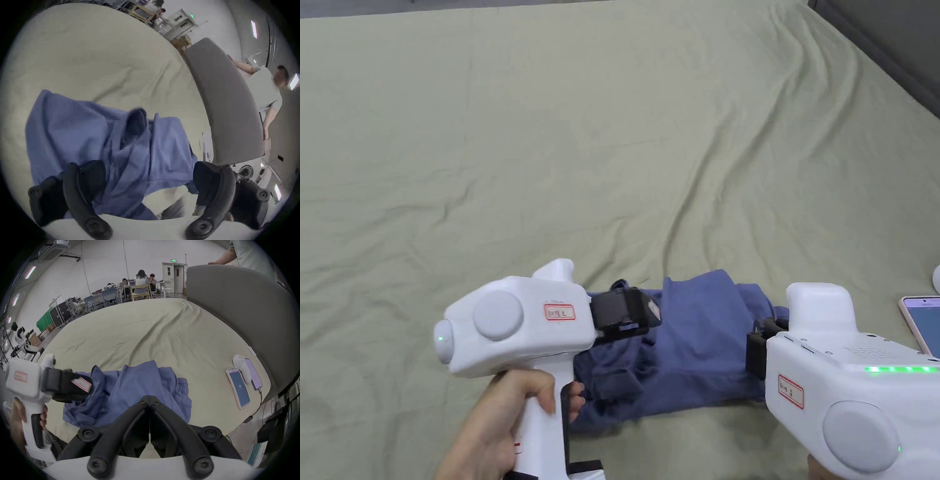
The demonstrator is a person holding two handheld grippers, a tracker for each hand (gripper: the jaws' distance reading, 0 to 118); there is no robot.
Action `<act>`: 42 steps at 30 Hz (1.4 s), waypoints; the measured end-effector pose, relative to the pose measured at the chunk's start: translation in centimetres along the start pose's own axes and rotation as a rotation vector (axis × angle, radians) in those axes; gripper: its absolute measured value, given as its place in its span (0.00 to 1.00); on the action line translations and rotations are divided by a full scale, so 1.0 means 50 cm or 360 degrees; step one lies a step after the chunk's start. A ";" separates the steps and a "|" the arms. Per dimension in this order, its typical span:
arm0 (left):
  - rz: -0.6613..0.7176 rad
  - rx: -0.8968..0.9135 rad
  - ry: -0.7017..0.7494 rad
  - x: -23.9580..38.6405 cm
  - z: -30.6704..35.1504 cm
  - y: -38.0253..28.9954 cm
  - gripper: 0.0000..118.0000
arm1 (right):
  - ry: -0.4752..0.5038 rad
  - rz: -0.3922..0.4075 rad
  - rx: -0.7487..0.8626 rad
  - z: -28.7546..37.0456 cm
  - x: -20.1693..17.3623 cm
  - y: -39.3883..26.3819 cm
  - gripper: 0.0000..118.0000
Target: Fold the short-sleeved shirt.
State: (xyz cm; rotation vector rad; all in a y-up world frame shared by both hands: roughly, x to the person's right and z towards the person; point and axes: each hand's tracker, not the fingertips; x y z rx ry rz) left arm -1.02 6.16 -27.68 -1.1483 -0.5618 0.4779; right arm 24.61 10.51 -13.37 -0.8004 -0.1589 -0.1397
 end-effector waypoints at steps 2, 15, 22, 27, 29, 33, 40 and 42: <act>-0.0049 0.0120 0.0030 0.003 0.053 0.000 0.98 | 0.0004 0.0010 0.0004 0.001 -0.002 0.000 0.03; -0.0492 0.0298 0.0610 0.018 0.078 -0.086 0.00 | 0.0002 0.0047 -0.0051 0.004 -0.016 -0.019 0.03; -0.0695 0.0094 0.0666 0.072 -0.095 -0.127 0.01 | -0.0016 0.0063 -0.0065 0.009 -0.008 -0.016 0.03; -0.0773 0.0056 0.0590 0.128 -0.177 -0.129 0.01 | -0.0045 0.0050 -0.0084 0.006 0.012 -0.017 0.03; -0.0774 0.0043 0.0572 0.134 -0.201 -0.126 0.01 | -0.0056 0.0041 -0.0092 0.003 0.018 -0.018 0.03; -0.0706 0.0031 0.0490 0.114 -0.207 -0.111 0.01 | -0.0071 0.0023 -0.0103 -0.001 0.024 -0.020 0.03; -0.0469 -0.0003 0.0338 0.082 -0.156 -0.080 0.00 | -0.0048 0.0054 -0.0104 0.002 0.007 -0.022 0.03; -0.0457 0.0064 0.0297 0.082 -0.113 -0.072 0.00 | -0.0036 0.0065 -0.0099 0.003 0.005 -0.020 0.03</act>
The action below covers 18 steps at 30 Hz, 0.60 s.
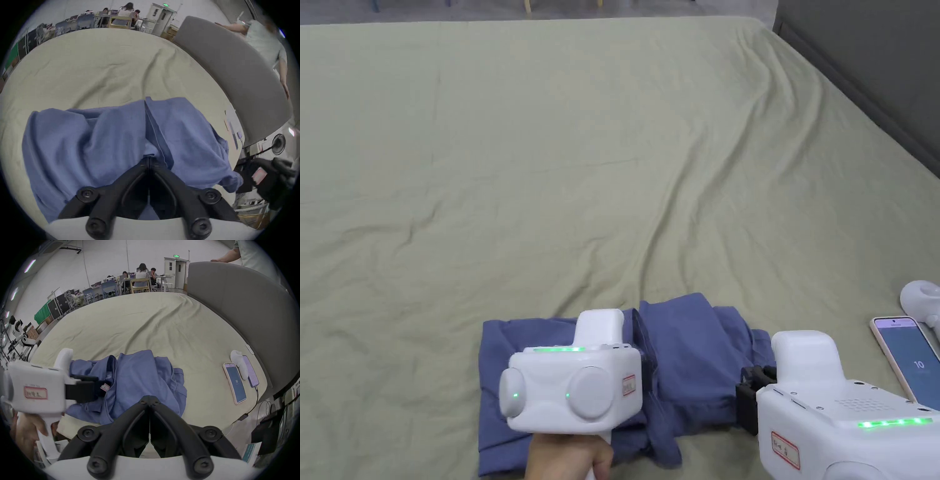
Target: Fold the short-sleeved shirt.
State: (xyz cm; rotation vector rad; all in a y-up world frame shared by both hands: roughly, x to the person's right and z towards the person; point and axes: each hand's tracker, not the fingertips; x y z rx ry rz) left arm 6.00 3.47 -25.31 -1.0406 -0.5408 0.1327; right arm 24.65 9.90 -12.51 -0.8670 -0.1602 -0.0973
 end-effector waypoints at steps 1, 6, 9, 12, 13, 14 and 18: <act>-0.0002 0.0035 -0.0021 -0.006 0.019 0.004 0.00 | 0.0000 0.0001 0.0002 0.000 -0.001 0.001 0.03; 0.0033 0.0203 0.0060 -0.063 0.146 0.016 0.00 | 0.0009 0.0011 0.0031 0.005 -0.017 0.006 0.03; 0.0002 0.0288 0.0241 -0.100 0.219 0.009 0.00 | 0.0032 0.0021 0.0041 0.002 -0.032 0.011 0.03; -0.0012 0.0306 0.0363 -0.139 0.277 -0.003 0.00 | 0.0060 0.0023 0.0052 0.001 -0.047 0.014 0.03; -0.0013 0.0304 0.0388 -0.149 0.289 -0.008 0.00 | 0.0069 0.0027 0.0055 0.001 -0.052 0.014 0.03; 0.0005 0.0302 0.0406 -0.164 0.302 -0.015 0.00 | 0.0081 0.0032 0.0060 0.003 -0.058 0.015 0.03; 0.0170 0.0277 0.0348 -0.218 0.329 -0.047 0.00 | 0.0137 0.0029 0.0071 0.004 -0.071 0.018 0.03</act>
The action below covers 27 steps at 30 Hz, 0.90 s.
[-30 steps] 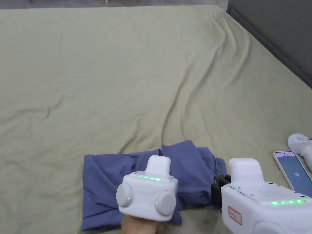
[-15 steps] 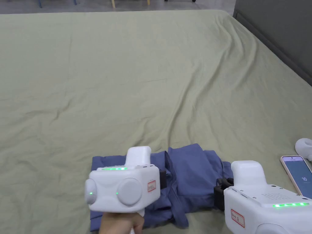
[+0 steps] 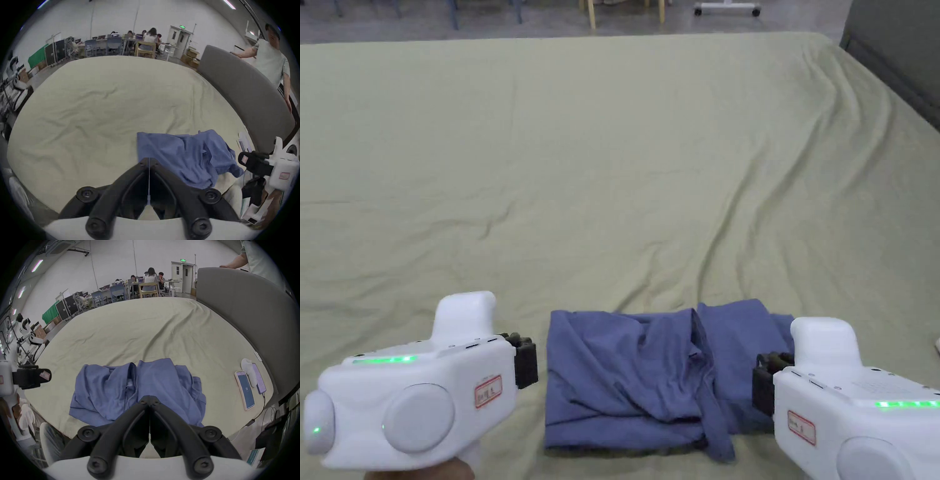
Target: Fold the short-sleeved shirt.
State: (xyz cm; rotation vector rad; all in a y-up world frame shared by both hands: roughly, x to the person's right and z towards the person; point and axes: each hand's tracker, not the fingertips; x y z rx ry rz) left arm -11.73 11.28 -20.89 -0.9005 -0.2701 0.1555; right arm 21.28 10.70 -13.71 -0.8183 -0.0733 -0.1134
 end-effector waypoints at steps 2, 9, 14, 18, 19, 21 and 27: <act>0.0116 -0.0033 -0.0021 -0.023 0.001 -0.011 0.00 | 0.0007 0.0007 0.0001 0.000 -0.006 0.001 0.03; 0.0339 -0.0042 -0.0243 -0.070 -0.027 -0.018 0.00 | 0.0047 0.0023 0.0001 0.001 -0.010 0.006 0.03; 0.0577 -0.0181 -0.0693 -0.115 -0.106 -0.011 1.00 | 0.0057 0.0038 -0.0006 -0.001 -0.010 0.008 0.03; 0.0612 -0.0345 -0.0893 -0.134 -0.177 -0.002 1.00 | 0.0085 0.0017 -0.0016 -0.009 -0.004 0.013 0.03; 0.0611 -0.0360 -0.0931 -0.139 -0.191 -0.002 1.00 | 0.0089 0.0010 -0.0018 -0.011 -0.003 0.014 0.03; 0.0618 -0.0416 -0.0977 -0.149 -0.226 -0.001 1.00 | 0.0094 0.0004 -0.0026 -0.017 -0.001 0.017 0.03; 0.0688 -0.0523 -0.1034 -0.165 -0.303 -0.009 1.00 | 0.0084 0.0010 -0.0060 -0.039 0.001 0.025 0.03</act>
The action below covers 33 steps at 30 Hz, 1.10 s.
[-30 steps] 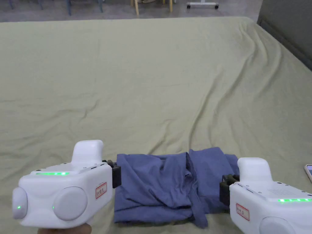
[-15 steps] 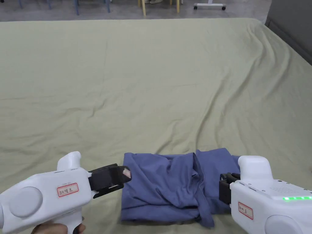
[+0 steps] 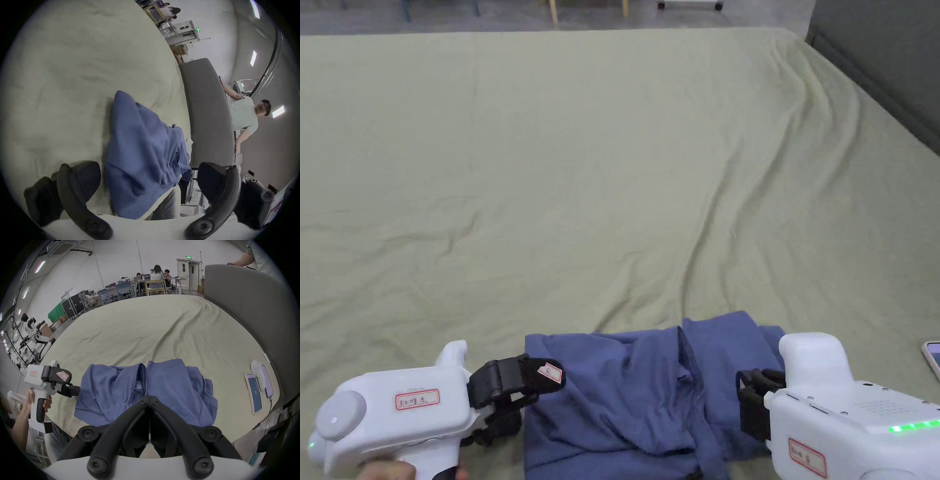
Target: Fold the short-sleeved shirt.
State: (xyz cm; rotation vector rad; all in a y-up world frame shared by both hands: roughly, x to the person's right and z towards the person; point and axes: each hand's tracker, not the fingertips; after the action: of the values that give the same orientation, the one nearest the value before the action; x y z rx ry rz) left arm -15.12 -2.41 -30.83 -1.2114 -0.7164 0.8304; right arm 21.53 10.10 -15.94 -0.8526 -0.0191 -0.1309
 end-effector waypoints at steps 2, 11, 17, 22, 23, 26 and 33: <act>0.0013 0.0007 -0.0177 -0.010 -0.012 0.002 1.00 | 0.0005 -0.0026 -0.0005 -0.008 0.003 0.005 0.03; -0.0002 -0.0138 -0.0573 -0.057 -0.094 0.044 1.00 | 0.0048 -0.0095 -0.0042 -0.032 0.025 0.021 0.03; 0.0015 -0.0189 -0.0579 -0.041 -0.135 0.056 1.00 | 0.0034 -0.0131 -0.0083 -0.046 0.028 0.017 0.03; 0.0120 -0.0177 -0.0030 -0.026 -0.105 0.052 0.45 | 0.0062 -0.0119 -0.0124 -0.051 0.022 0.015 0.03; 0.0151 -0.0187 0.0100 -0.033 -0.109 0.048 0.10 | 0.0062 -0.0115 -0.0125 -0.052 0.021 0.015 0.03; 0.0284 -0.0137 -0.0184 -0.058 -0.101 0.028 0.10 | 0.0045 -0.0109 -0.0134 -0.054 0.021 0.016 0.03; 0.0288 -0.0086 -0.0191 -0.045 -0.073 0.029 0.10 | 0.0003 -0.0088 -0.0130 -0.057 0.016 0.026 0.03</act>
State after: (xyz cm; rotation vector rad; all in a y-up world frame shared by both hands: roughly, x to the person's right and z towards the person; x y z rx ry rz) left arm -13.46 -5.95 -33.09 -1.2967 -0.7375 1.0461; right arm 22.37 8.71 -18.75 -0.9339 -0.0357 -0.1853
